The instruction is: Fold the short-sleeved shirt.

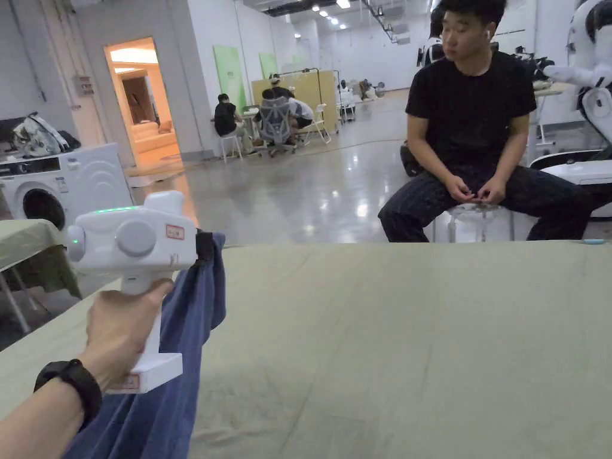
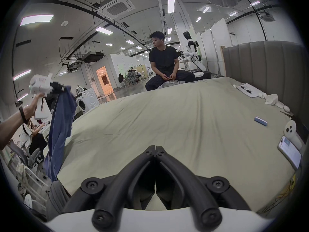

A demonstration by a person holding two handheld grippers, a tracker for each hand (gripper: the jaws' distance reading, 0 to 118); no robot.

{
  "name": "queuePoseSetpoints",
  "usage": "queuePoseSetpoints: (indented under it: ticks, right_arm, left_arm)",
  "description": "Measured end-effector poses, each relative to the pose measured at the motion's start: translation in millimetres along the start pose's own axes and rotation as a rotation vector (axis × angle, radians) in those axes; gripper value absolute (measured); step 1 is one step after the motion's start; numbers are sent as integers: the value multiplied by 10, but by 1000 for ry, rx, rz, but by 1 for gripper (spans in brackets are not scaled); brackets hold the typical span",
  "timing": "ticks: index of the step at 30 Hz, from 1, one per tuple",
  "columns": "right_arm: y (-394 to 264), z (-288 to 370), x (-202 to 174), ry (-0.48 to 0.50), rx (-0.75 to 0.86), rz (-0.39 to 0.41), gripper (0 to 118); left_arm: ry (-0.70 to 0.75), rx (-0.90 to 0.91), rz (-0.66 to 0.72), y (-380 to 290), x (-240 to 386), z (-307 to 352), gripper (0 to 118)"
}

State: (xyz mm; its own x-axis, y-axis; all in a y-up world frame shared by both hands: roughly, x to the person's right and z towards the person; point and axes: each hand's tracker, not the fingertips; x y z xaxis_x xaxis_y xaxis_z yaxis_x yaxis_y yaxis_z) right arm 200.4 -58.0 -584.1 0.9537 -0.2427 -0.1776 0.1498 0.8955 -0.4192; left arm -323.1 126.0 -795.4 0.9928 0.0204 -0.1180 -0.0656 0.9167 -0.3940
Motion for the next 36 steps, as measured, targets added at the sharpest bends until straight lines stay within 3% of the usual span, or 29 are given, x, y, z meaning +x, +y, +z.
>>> queuePoseSetpoints:
  ticks: [3,7,11,15,19,21,24,28,31,36]
  right_arm:
    - [25,125,79,-22,24,-7,0]
    - [56,272,204,-53,51,-54,0]
    - [47,457,294,-130,75,4,0]
    - [20,590,426,-178,71,-22,0]
    - [3,751,576,-233,91,-69,0]
    - [7,808,634,-252,86,-80,0]
    - [-87,850,835,-280,79,-71,0]
    - [-165,873,941,-298,66,-81,0]
    - [-176,907,979,-303,64,-84,0]
    - [-110,925,912,-294,72,-50,0]
  left_arm:
    - [-124,-5,-92,-21,700,-90,7]
    - [-358,-181,-184,-675,1707,-429,8]
    - [-607,-267,-116,-1619,2652,-389,8]
    - [-801,-353,-99,-2324,3549,-150,8]
    - [-972,-390,-279,-2811,4391,339,8]
    - [-1059,-429,-305,-3022,4626,550,8]
    - [-1149,-462,-375,-3226,4758,797,9]
    - [-1149,-376,-465,-3216,4573,968,39]
    - [-1117,-275,-437,-2911,4142,1022,39]
    - [-885,-87,-313,-2310,2963,1047,39]
